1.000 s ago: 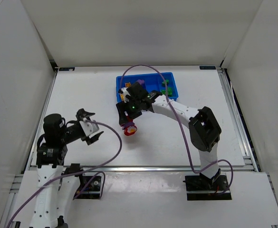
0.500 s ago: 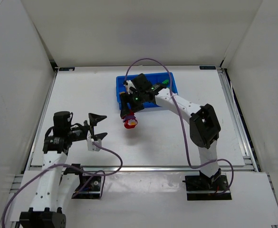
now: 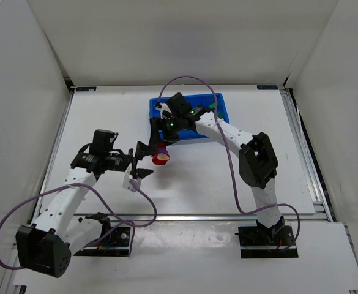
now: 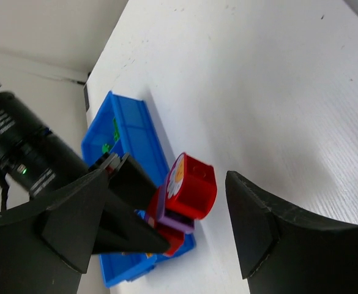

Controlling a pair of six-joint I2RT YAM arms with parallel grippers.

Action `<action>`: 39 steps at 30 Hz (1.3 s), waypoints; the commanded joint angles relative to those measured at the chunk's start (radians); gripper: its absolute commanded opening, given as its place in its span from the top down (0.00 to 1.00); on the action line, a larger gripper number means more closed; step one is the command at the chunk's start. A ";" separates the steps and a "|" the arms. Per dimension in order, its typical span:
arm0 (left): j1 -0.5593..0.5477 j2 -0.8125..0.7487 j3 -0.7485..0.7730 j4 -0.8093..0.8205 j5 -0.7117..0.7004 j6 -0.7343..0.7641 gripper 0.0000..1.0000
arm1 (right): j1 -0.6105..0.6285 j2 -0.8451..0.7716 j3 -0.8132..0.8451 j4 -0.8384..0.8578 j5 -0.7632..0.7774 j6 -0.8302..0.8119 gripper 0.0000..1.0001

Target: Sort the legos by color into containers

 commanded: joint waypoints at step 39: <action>-0.120 0.256 0.100 -0.002 -0.200 0.312 0.36 | -0.005 -0.074 0.019 0.057 -0.141 0.068 1.00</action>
